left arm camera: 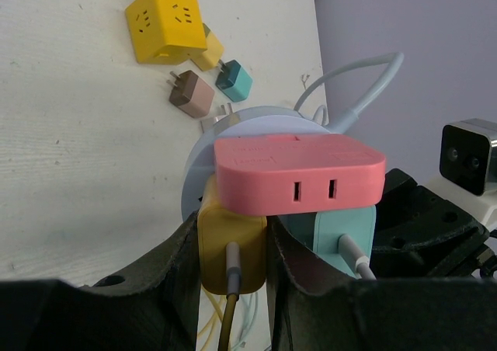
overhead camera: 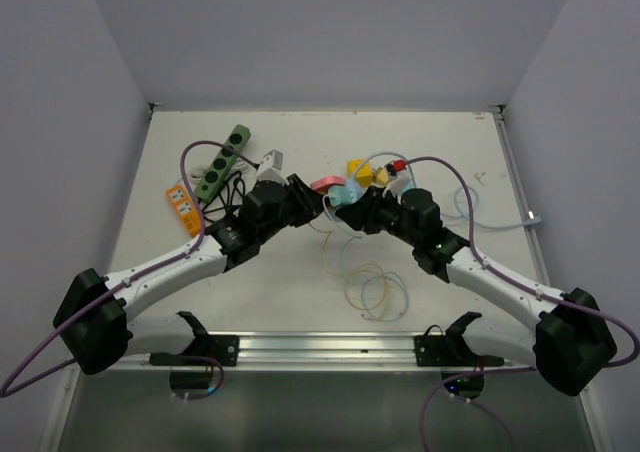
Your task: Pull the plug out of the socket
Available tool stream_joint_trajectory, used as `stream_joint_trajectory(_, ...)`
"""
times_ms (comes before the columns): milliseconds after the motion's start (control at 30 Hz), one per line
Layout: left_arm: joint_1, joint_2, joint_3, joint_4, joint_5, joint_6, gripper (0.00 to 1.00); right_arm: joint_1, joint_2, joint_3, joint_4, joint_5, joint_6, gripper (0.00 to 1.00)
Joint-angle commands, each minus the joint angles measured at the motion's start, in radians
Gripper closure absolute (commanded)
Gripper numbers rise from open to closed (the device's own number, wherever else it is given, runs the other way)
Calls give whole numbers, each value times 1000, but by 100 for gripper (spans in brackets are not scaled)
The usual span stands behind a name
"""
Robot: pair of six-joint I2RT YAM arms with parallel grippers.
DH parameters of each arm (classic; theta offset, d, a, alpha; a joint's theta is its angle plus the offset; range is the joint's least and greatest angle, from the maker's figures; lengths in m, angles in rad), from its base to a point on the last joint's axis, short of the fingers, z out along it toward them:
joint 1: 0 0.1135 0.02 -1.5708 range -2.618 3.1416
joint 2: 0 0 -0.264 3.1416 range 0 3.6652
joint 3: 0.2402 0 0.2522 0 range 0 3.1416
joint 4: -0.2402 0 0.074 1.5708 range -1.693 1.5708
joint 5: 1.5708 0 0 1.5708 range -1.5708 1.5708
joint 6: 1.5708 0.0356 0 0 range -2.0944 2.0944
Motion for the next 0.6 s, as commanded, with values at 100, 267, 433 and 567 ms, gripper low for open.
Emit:
stream_joint_trajectory(100,-1,-58,31,168,-15,-19,100,-5,-41,-39,-69,95,-80,100)
stream_joint_trajectory(267,-1,-57,30,183,-17,-13,100,-10,-65,-67,-173,245,-48,100)
stream_joint_trajectory(433,-3,-61,8,226,9,-17,100,-21,-50,-63,-256,344,19,100)
stream_joint_trajectory(567,-7,-78,4,226,9,-10,100,-62,-34,-67,-325,399,77,100)
